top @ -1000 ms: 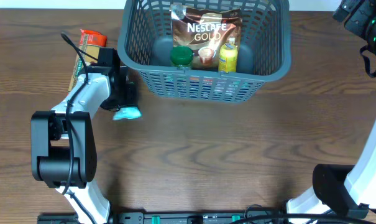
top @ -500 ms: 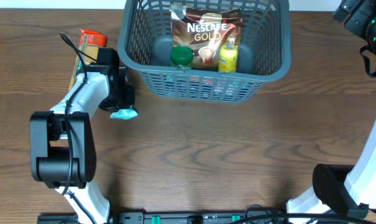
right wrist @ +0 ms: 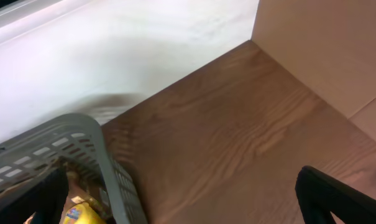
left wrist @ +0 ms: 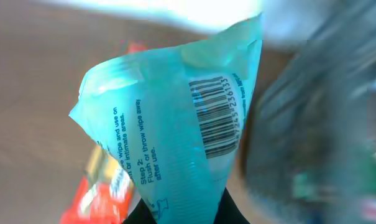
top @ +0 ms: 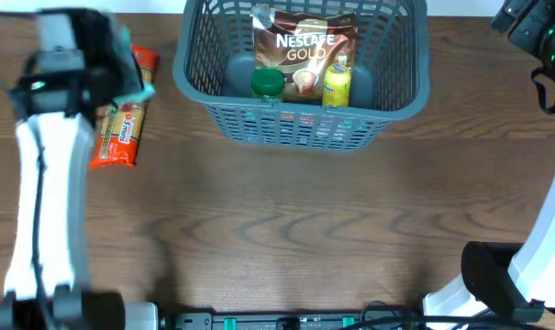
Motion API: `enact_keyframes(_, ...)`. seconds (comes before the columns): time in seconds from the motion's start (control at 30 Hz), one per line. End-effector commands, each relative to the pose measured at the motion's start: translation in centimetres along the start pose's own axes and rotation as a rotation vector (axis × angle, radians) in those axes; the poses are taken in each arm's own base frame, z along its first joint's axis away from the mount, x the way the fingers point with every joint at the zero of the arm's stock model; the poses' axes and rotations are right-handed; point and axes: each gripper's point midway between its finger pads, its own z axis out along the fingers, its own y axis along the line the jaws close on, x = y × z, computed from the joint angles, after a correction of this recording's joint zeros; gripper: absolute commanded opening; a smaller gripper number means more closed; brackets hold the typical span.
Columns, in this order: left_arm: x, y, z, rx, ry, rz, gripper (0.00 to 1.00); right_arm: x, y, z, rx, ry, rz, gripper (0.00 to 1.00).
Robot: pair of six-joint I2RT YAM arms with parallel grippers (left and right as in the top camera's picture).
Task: Pack container
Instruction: 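Carry the wipes pack over the basket and release it inside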
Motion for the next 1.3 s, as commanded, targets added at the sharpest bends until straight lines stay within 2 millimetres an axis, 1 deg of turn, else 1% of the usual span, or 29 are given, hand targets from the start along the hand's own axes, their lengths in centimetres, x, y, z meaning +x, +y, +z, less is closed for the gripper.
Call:
enact_keyframes(0.0, -5.8, -4.0, -8.1, 0.118, -0.244, 0.054, 0.06, -0.1, -0.4, 0.1, 0.016, -0.003, 0.016, 0.99)
enact_keyframes(0.07, -7.7, -6.9, -11.2, 0.222, -0.333, 0.108, 0.06, -0.1, -0.4, 0.1, 0.016, -0.003, 0.016, 0.99)
enact_keyframes(0.13, -8.7, -9.6, -13.4, 0.317, -0.388, 0.155, 0.06, -0.1, -0.4, 0.1, 0.016, -0.003, 0.016, 0.99)
enact_keyframes(0.2, -9.1, -12.4, -14.7, 0.419, -0.427, 0.223, 0.06, -0.1, -0.4, 0.1, 0.016, -0.003, 0.016, 0.99)
enact_keyframes(0.23, -9.1, -13.6, -15.0, 0.461, -0.438, 0.251, 0.06, -0.1, -0.4, 0.1, 0.016, -0.003, 0.016, 0.99)
enact_keyframes(0.3, -8.9, -15.7, -15.0, 0.53, -0.441, 0.286, 0.06, -0.1, -0.4, 0.1, 0.016, -0.003, 0.016, 0.99)
enact_keyframes(0.4, -8.1, -19.3, -14.2, 0.658, -0.413, 0.335, 0.06, -0.1, -0.4, 0.1, 0.016, -0.003, 0.016, 0.99)
enact_keyframes(0.47, -7.2, -21.6, -13.3, 0.734, -0.383, 0.363, 0.06, -0.1, -0.4, 0.1, 0.016, -0.003, 0.016, 0.99)
enact_keyframes(0.63, -4.3, -26.4, -9.2, 0.811, -0.269, 0.403, 0.06, -0.1, -0.4, 0.1, 0.016, -0.003, 0.016, 0.99)
enact_keyframes(0.83, 0.2, -31.0, -4.5, 0.867, -0.119, 0.443, 0.06, -0.1, -0.4, 0.1, 0.016, -0.003, 0.016, 0.99)
enact_keyframes(0.93, 2.0, -32.4, -2.9, 0.88, -0.068, 0.456, 0.06, -0.1, -0.4, 0.1, 0.016, -0.003, 0.016, 0.99)
enact_keyframes(1.03, 2.9, -33.0, -1.6, 0.881, -0.037, 0.459, 0.06, -0.1, -0.4, 0.1, 0.016, -0.003, 0.016, 0.99)
enact_keyframes(1.13, 3.3, -33.0, -1.0, 0.877, -0.022, 0.457, 0.06, -0.1, -0.4, 0.1, 0.016, -0.003, 0.016, 0.99)
enact_keyframes(1.27, 3.0, -32.7, -0.6, 0.845, -0.032, 0.454, 0.06, -0.1, -0.4, 0.1, 0.016, -0.003, 0.016, 0.99)
